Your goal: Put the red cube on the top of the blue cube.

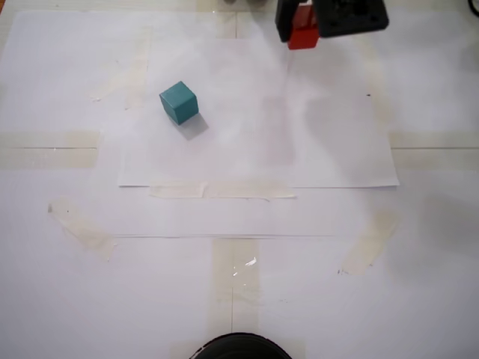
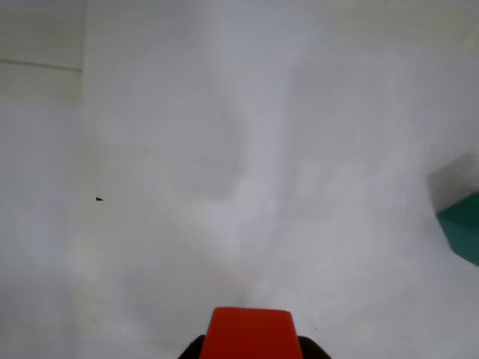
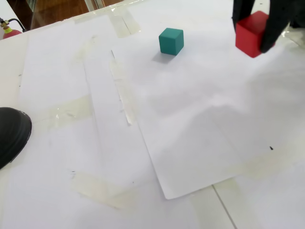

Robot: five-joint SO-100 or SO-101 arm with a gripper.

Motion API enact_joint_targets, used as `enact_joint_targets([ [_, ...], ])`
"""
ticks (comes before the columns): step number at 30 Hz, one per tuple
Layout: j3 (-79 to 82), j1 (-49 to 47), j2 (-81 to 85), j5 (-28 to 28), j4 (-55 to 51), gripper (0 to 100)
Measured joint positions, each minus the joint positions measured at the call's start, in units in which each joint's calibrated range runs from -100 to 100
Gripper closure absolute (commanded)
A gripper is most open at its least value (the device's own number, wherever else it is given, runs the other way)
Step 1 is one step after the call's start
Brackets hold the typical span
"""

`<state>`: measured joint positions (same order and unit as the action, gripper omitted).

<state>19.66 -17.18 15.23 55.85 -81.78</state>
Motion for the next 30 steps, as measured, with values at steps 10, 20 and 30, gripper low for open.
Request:
enact_joint_targets([
  [10,-3.0,11.6,1.8,-8.0,-4.9,88],
  [20,-3.8,19.2,1.8,-13.3,-4.9,89],
  [30,-7.5,23.3,-1.0,-17.7,-4.9,89],
])
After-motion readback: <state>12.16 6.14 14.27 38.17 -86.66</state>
